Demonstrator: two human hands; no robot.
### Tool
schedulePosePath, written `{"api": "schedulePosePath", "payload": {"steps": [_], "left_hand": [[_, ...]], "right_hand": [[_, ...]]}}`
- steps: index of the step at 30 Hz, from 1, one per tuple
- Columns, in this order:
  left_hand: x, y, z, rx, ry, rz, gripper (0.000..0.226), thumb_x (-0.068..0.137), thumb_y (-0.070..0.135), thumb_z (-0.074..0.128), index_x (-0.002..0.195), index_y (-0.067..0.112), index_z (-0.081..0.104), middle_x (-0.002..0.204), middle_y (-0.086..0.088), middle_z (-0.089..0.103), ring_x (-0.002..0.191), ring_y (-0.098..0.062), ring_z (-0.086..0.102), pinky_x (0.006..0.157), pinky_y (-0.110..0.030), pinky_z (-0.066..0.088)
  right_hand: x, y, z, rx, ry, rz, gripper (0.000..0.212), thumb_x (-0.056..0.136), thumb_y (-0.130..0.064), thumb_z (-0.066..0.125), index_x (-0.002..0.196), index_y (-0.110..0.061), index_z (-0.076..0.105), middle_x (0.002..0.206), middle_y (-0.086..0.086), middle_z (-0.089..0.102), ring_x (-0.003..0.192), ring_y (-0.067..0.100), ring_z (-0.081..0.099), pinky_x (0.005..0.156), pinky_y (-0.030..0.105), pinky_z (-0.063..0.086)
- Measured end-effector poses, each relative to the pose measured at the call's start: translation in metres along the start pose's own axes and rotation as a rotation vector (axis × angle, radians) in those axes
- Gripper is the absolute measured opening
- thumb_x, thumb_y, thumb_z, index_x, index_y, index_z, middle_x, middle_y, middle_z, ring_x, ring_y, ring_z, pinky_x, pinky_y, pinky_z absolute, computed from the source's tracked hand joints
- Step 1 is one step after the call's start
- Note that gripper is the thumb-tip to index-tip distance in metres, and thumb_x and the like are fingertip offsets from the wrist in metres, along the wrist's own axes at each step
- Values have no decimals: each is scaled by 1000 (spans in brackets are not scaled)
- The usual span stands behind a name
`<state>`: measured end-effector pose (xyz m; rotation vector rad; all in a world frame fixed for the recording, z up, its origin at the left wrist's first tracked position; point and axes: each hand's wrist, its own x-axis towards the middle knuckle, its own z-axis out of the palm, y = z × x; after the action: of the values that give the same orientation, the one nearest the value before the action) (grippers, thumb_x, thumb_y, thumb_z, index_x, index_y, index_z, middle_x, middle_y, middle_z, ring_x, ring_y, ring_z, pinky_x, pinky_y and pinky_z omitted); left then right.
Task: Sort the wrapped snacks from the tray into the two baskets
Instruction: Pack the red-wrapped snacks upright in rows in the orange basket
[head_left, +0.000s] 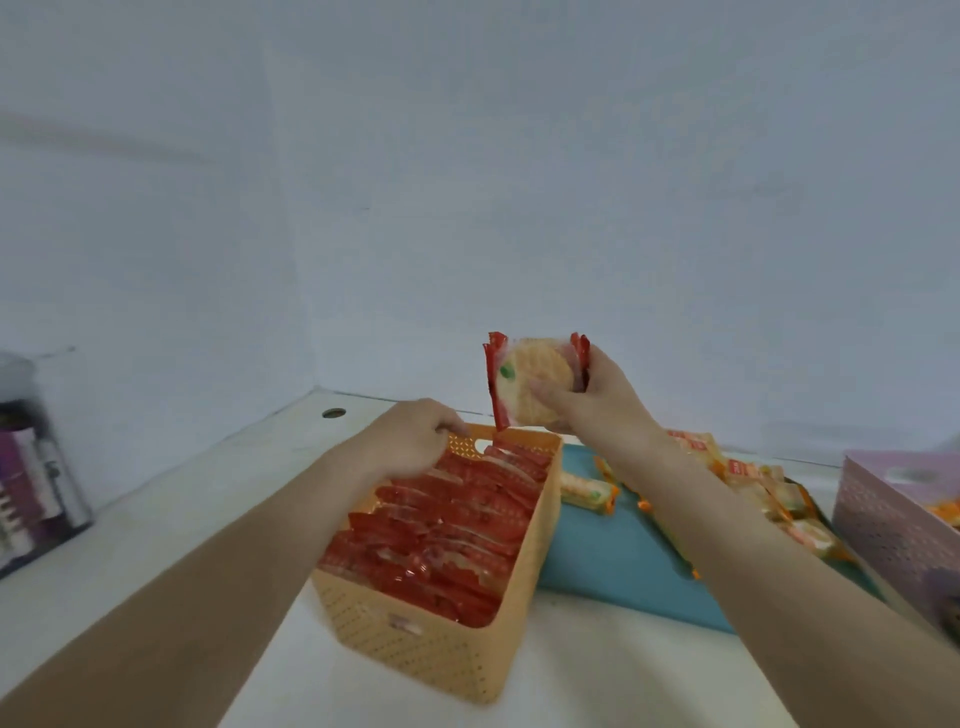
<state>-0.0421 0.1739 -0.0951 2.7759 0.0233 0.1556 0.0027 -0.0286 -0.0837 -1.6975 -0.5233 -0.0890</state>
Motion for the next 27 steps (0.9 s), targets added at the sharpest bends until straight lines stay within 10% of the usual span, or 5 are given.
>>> {"api": "schedulePosePath", "payload": {"steps": [9, 20, 27], "left_hand": [[14, -33, 20, 184, -70, 123, 32, 92, 23, 49, 120, 29, 63, 120, -4, 64, 113, -26, 56, 93, -36, 45], [12, -48, 17, 75, 110, 145, 18, 89, 23, 62, 100, 30, 75, 99, 2, 72, 92, -19, 62, 78, -26, 45], [22, -56, 23, -48, 259, 157, 18, 88, 16, 61, 77, 30, 63, 72, 3, 56, 70, -19, 56, 65, -31, 41]], "right_hand": [[42, 7, 58, -510, -234, -135, 43, 81, -17, 68, 119, -17, 48, 105, 0, 61, 96, 19, 59, 77, 27, 44], [63, 2, 86, -1247, -530, -126, 27, 74, -18, 59, 101, -17, 57, 100, 5, 64, 93, 25, 60, 80, 40, 52], [66, 12, 91, -1070, -383, -168, 44, 83, -39, 63, 118, -15, 50, 109, 9, 53, 95, 29, 58, 80, 37, 48]]}}
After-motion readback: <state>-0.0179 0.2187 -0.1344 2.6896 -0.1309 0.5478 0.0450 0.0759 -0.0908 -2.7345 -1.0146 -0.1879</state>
